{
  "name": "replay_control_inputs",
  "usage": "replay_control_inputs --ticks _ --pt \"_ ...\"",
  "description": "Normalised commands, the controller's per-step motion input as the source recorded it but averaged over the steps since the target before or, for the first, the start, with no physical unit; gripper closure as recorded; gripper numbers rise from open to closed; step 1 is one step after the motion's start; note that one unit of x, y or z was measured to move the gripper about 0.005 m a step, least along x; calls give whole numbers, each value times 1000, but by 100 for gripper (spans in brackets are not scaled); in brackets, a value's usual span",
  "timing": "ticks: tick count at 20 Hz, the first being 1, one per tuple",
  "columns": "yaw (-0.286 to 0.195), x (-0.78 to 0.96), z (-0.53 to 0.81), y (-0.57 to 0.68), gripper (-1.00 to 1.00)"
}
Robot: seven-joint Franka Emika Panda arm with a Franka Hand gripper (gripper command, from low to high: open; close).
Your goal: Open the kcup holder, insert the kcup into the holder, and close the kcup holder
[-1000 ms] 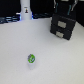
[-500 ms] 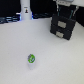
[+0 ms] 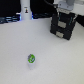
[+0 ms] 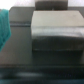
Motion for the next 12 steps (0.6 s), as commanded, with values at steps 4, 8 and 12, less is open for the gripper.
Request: replay_control_inputs --ticks 4,8,12 --pt "-7 -378 -375 7 -100" --pt "3 -435 -356 2 -100" --pt "-6 -398 -189 40 100"
